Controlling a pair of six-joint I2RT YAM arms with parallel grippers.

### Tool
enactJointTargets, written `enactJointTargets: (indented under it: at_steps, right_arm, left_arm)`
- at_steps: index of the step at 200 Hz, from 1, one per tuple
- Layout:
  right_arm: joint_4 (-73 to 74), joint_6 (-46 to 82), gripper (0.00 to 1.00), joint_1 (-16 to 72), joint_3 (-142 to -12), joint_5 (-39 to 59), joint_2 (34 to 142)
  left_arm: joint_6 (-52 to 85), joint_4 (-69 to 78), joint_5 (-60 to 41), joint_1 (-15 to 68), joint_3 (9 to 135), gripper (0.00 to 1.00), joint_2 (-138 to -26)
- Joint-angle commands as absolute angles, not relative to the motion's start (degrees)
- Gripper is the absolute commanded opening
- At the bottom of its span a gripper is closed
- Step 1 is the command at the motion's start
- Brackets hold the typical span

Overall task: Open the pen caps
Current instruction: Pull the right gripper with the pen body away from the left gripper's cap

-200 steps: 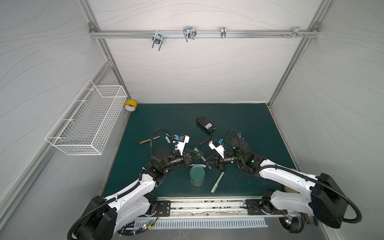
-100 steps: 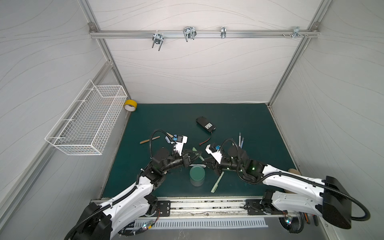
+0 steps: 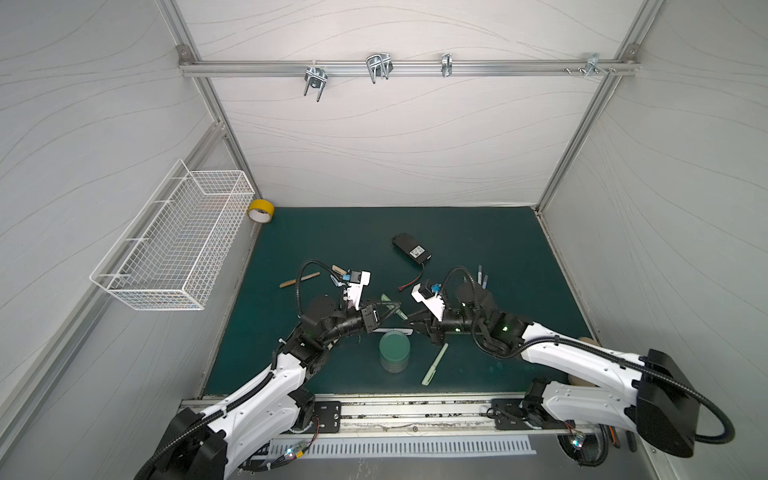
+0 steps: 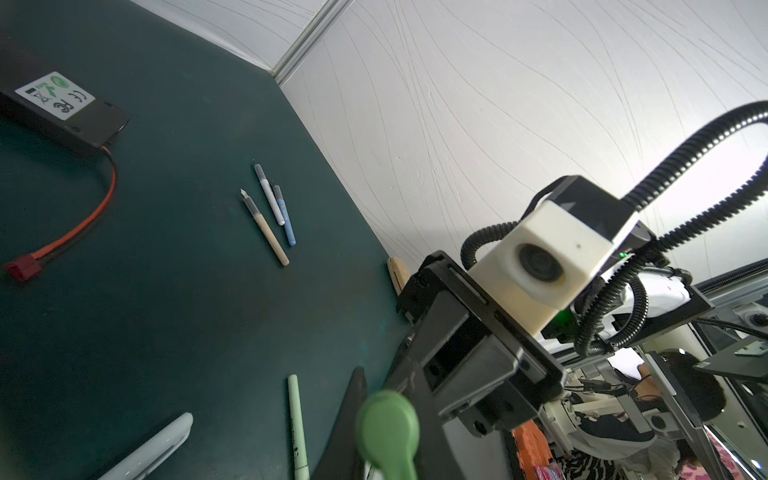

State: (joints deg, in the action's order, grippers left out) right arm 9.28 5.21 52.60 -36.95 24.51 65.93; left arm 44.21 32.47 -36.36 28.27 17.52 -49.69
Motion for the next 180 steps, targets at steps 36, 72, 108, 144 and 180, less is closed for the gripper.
enactJointTargets:
  at_steps: [36, 72, 108, 144, 180]
  right_arm:
    - [-2.9, 1.9, 0.00, 53.7, -36.8, 17.5, 62.2]
    - [-3.8, -2.4, 0.00, 61.4, -36.5, -3.1, 59.7]
    - [-4.3, -2.4, 0.00, 61.9, -36.8, -4.0, 60.1]
    - [-2.4, 0.7, 0.00, 54.0, -35.4, 18.0, 60.0]
    - [-0.5, 2.4, 0.00, 49.2, -34.3, 28.6, 60.1]
  left_arm:
    - [46.5, 35.2, -27.6, 21.9, 15.7, 0.00, -45.2]
    - [46.3, 32.8, -25.9, 20.6, 15.4, 0.00, -44.0]
    - [46.4, 31.9, -25.0, 19.8, 15.0, 0.00, -43.2]
    - [46.4, 31.8, -25.1, 19.0, 14.7, 0.00, -42.7]
    - [46.7, 31.8, -24.7, 18.0, 14.1, 0.00, -42.1]
